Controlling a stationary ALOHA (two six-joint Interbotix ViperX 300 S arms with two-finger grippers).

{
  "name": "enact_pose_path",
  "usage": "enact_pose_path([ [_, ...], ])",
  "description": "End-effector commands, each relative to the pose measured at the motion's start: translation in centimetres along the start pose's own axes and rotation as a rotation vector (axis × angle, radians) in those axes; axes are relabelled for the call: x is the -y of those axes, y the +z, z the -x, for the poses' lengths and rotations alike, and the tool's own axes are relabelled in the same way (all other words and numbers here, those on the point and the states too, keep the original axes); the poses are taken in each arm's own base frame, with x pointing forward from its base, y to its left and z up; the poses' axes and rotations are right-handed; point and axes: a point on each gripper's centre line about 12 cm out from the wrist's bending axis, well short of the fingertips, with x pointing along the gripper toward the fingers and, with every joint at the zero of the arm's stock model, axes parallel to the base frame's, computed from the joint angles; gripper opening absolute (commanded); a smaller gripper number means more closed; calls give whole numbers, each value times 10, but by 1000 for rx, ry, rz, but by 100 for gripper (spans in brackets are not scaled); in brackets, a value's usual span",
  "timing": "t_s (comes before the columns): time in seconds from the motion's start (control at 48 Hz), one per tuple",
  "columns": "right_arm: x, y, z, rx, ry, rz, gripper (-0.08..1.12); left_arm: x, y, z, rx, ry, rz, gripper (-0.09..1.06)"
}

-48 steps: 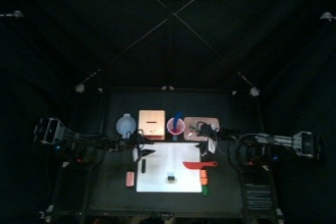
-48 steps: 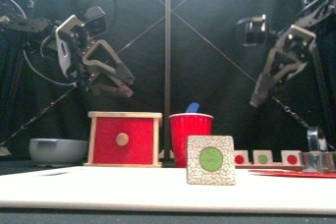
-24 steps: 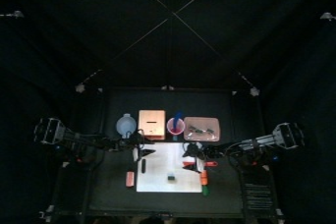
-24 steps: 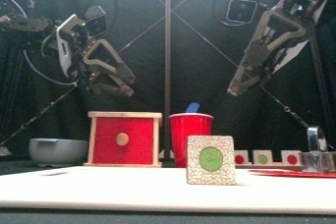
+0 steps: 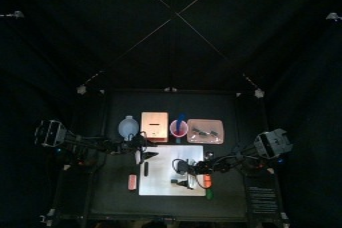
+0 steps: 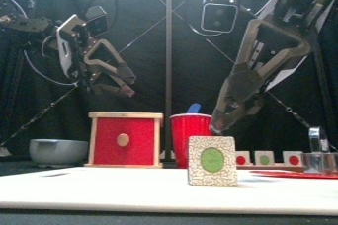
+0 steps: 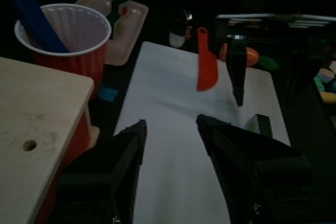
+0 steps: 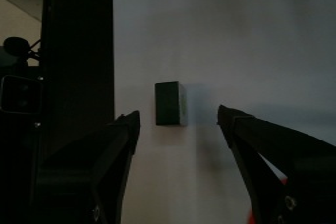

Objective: Place sushi on board then cut the sushi with the knife then place the pieces on the plate
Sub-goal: Place the 4 sushi pieces on the plate

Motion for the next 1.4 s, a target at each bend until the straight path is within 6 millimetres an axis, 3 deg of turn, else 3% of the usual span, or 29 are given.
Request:
enact_pose_path([
  [0.021, -5, 17, -2, 48, 8, -3, 95, 1, 9, 0, 32, -4, 3, 83],
  [0.479, -5, 10, -37, 2, -12, 0, 92, 1, 5, 0, 23, -5, -4, 83],
  [0.771, -4, 11, -31, 5, -8, 6, 67, 1, 5, 0, 21, -5, -4, 83],
  [0.917, 9, 24, -5, 44, -14, 0, 67, 1, 6, 1, 22, -5, -2, 83],
  [1.104, 52, 38, 47, 96, -64, -73, 67, 2, 5, 1, 22, -8, -3, 83],
  [1.396, 138, 20, 117, 95, -231, -168, 67, 2, 5, 0, 19, -5, -3, 83],
])
